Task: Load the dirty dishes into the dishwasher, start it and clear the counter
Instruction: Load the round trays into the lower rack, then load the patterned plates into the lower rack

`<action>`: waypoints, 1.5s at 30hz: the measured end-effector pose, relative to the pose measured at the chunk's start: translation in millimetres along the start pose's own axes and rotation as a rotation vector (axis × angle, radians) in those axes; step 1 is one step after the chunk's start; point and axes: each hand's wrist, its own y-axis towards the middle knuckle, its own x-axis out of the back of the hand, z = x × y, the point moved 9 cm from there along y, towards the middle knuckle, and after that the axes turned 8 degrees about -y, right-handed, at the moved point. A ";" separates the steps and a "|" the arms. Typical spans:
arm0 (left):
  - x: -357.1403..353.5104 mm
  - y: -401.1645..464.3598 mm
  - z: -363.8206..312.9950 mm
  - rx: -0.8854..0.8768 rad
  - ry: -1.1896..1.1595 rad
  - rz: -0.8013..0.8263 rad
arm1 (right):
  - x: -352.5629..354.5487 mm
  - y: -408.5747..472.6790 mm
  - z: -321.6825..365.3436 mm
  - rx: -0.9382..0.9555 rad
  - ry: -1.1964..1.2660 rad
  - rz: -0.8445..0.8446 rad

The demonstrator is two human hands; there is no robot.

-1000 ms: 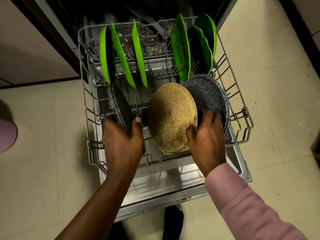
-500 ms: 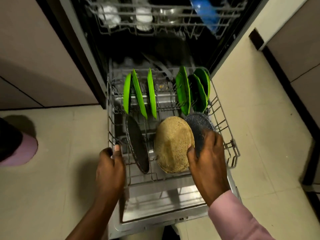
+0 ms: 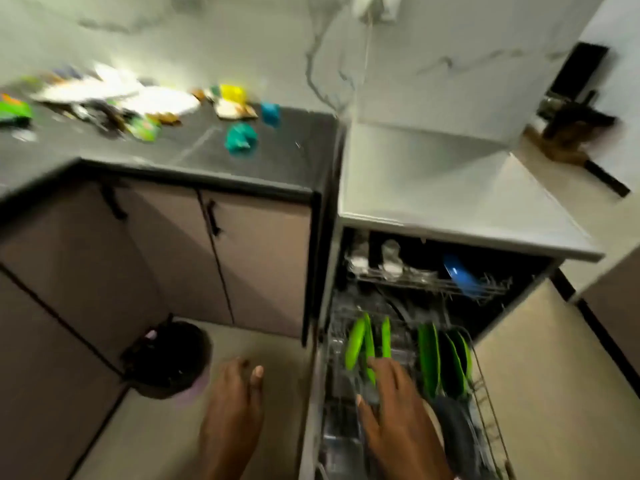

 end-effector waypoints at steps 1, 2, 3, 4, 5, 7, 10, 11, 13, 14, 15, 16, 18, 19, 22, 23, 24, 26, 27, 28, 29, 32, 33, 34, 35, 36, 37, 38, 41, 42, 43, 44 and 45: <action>31.7 4.1 -17.6 -0.057 0.002 -0.032 | 17.0 8.4 25.8 0.061 0.004 -0.015; 77.6 6.4 -39.0 -0.100 0.002 -0.069 | 44.8 17.6 61.2 0.122 0.016 -0.039; 99.9 9.4 -53.7 -0.152 0.013 -0.086 | 55.4 23.0 78.3 0.183 0.002 -0.072; 134.3 8.5 -72.2 -0.185 0.007 -0.117 | 76.2 27.3 104.8 0.216 0.004 -0.094; 170.4 7.2 -89.4 -0.235 -0.005 -0.158 | 96.3 31.3 133.0 0.282 0.030 -0.126; 232.4 0.7 -116.5 -0.302 -0.009 -0.237 | 129.9 35.6 173.3 0.372 0.039 -0.170; 310.1 -2.0 -132.2 -0.356 -0.020 -0.345 | 158.1 42.5 218.1 0.477 0.064 -0.169; 329.0 -2.4 -132.7 -0.359 -0.021 -0.368 | 162.7 43.5 227.4 0.500 0.067 -0.190; 369.9 0.9 -133.6 -0.362 -0.036 -0.409 | 173.2 54.0 253.5 0.503 0.076 -0.207; 383.6 3.9 -132.6 -0.366 -0.036 -0.427 | 174.1 60.1 262.5 0.500 0.079 -0.205; 395.0 6.4 -131.1 -0.366 -0.029 -0.443 | 173.7 66.0 270.9 0.508 0.087 -0.191; 403.6 9.5 -125.7 -0.354 -0.023 -0.444 | 174.7 71.6 278.6 0.511 0.093 -0.200; 416.0 17.4 -117.1 -0.349 -0.013 -0.444 | 170.3 82.2 287.8 0.522 0.099 -0.203; 421.6 22.0 -112.8 -0.346 -0.012 -0.445 | 167.9 87.3 292.7 0.535 0.100 -0.211; 437.0 52.2 -100.1 -0.315 0.010 -0.426 | 160.3 115.5 312.9 0.554 0.100 -0.241; 443.4 69.5 -97.6 -0.318 0.015 -0.429 | 156.9 130.1 322.0 0.558 0.105 -0.233; 446.8 79.8 -96.5 -0.309 0.016 -0.430 | 157.5 137.5 327.8 0.550 0.093 -0.234; 456.9 116.7 -98.3 -0.311 0.023 -0.446 | 155.3 169.1 342.9 0.547 0.084 -0.255; 462.1 139.2 -101.2 -0.321 0.026 -0.459 | 152.6 190.1 352.2 0.547 0.079 -0.269; 466.1 161.4 -103.2 -0.328 0.022 -0.465 | 148.9 210.5 360.1 0.538 0.083 -0.254; 468.9 173.6 -108.0 -0.331 0.015 -0.466 | 148.8 222.4 367.1 0.541 0.095 -0.246; 478.3 236.4 -113.4 -0.344 0.018 -0.455 | 141.4 278.5 396.1 0.560 0.130 -0.263; 483.3 259.1 -116.0 -0.347 0.019 -0.459 | 137.8 300.7 406.2 0.564 0.150 -0.264; 488.9 281.8 -119.7 -0.355 0.011 -0.472 | 135.2 323.8 417.2 0.576 0.166 -0.267; 494.7 303.1 -122.8 -0.356 0.005 -0.480 | 133.0 346.1 428.1 0.588 0.175 -0.272; 500.6 323.3 -123.9 -0.351 0.002 -0.488 | 128.8 368.1 438.8 0.604 0.182 -0.281; 506.3 340.2 -123.7 -0.346 0.003 -0.496 | 123.6 387.4 449.1 0.621 0.180 -0.285; 510.8 355.6 -122.5 -0.345 0.013 -0.504 | 117.9 405.4 459.8 0.631 0.175 -0.287; 518.4 402.1 -112.4 -0.326 0.035 -0.502 | 98.1 457.7 491.5 0.638 0.156 -0.269; 519.5 418.5 -109.7 -0.318 0.045 -0.491 | 93.2 473.5 502.4 0.635 0.149 -0.268; 521.5 438.2 -106.8 -0.308 0.049 -0.483 | 88.2 490.8 514.1 0.636 0.143 -0.262; 523.5 451.1 -107.3 -0.305 0.059 -0.481 | 86.8 501.5 522.5 0.641 0.141 -0.267; 526.4 473.8 -104.4 -0.306 0.079 -0.481 | 80.4 519.5 532.7 0.649 0.135 -0.275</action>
